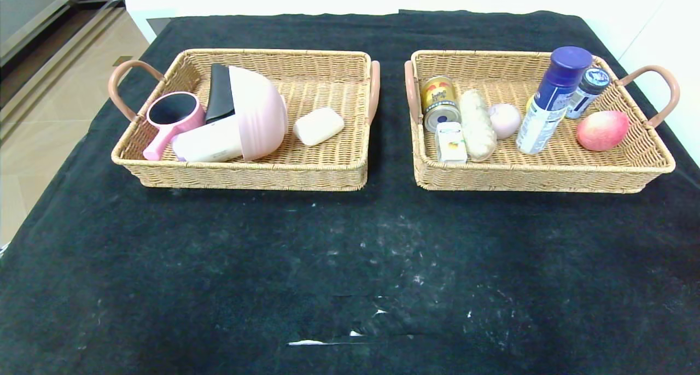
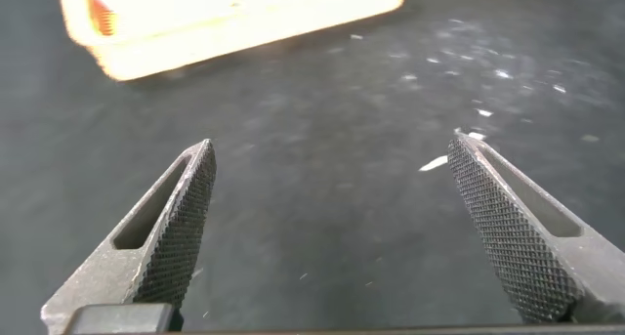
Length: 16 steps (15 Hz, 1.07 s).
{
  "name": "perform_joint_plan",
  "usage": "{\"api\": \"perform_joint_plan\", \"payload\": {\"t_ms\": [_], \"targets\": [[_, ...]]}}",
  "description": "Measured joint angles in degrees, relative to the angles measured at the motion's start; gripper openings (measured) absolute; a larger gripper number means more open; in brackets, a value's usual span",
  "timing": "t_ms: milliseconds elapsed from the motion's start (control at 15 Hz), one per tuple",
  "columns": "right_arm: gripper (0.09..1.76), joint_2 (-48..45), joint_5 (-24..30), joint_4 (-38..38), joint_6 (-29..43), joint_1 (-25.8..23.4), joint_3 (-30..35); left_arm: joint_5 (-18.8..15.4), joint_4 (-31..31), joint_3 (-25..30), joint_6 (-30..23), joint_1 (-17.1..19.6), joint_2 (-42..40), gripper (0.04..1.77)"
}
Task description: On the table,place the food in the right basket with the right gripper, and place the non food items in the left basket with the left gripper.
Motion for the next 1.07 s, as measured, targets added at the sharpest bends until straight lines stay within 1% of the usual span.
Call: {"api": "perform_joint_plan", "payload": {"t_ms": [133, 267, 400, 533, 733, 867, 1067], "targets": [[1.7, -5.0, 0.0, 4.2, 0.0, -2.8, 0.2, -0.1, 0.1, 0.7, 0.2, 4.4, -2.2, 1.72], [1.7, -8.3, 0.0, 5.4, 0.0, -7.2, 0.1, -0.2, 0.1, 0.8, 0.6, 8.2, -3.5, 1.72], [1.7, -10.8, 0.2, 5.8, 0.0, -12.3, 0.4, -0.1, 0.2, 0.6, 1.8, 11.1, -5.0, 1.72], [1.7, -14.1, 0.8, 7.4, 0.0, -15.4, 1.6, 0.0, 1.7, 0.9, 3.6, 13.4, -6.9, 1.72], [1.7, -19.8, 1.0, 10.1, 0.0, -16.5, 5.0, -0.3, 5.2, 1.1, 4.3, 15.5, -10.5, 1.72], [1.7, -23.3, 0.9, 10.3, 0.2, -16.8, 7.8, -0.3, 5.9, 2.4, 4.5, 16.9, -12.8, 1.72], [1.7, -27.1, 0.7, 9.9, 1.6, -17.1, 10.6, -1.1, 5.9, 4.4, 6.7, 20.0, -15.9, 1.72]]}}
